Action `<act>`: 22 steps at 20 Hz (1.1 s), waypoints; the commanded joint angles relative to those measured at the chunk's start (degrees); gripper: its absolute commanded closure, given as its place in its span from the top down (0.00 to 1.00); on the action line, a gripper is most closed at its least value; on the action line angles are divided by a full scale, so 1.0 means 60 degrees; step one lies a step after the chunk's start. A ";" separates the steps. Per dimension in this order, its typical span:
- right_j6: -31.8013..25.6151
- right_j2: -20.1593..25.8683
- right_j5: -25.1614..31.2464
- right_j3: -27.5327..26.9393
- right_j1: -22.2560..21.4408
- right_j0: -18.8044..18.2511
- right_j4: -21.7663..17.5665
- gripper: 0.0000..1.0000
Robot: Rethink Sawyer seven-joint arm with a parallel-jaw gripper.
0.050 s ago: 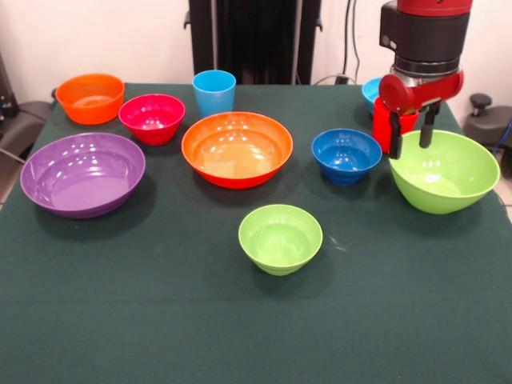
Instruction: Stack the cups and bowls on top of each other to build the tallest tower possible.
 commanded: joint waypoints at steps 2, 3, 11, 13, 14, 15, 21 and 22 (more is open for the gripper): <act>-0.0041 -0.0159 0.0383 0.0118 -0.0034 0.0047 -0.0502 1.00; -0.0023 -0.0191 0.0391 0.0064 -0.0012 0.0093 -0.0524 1.00; -0.0686 -0.0096 0.0700 0.0144 -0.0194 -0.0161 -0.0712 1.00; -0.0804 -0.0115 0.0813 0.0172 -0.0304 -0.0164 -0.0758 1.00; -0.0783 -0.0191 0.0810 0.0157 -0.0304 -0.0109 -0.0831 1.00; -0.0740 -0.0286 0.0775 0.0123 -0.0265 -0.0038 -0.0929 1.00; -0.0128 -0.0811 0.0408 -0.0180 0.0054 0.0537 -0.1417 1.00; -0.0094 -0.0873 0.0410 -0.0234 0.0041 0.0597 -0.1467 1.00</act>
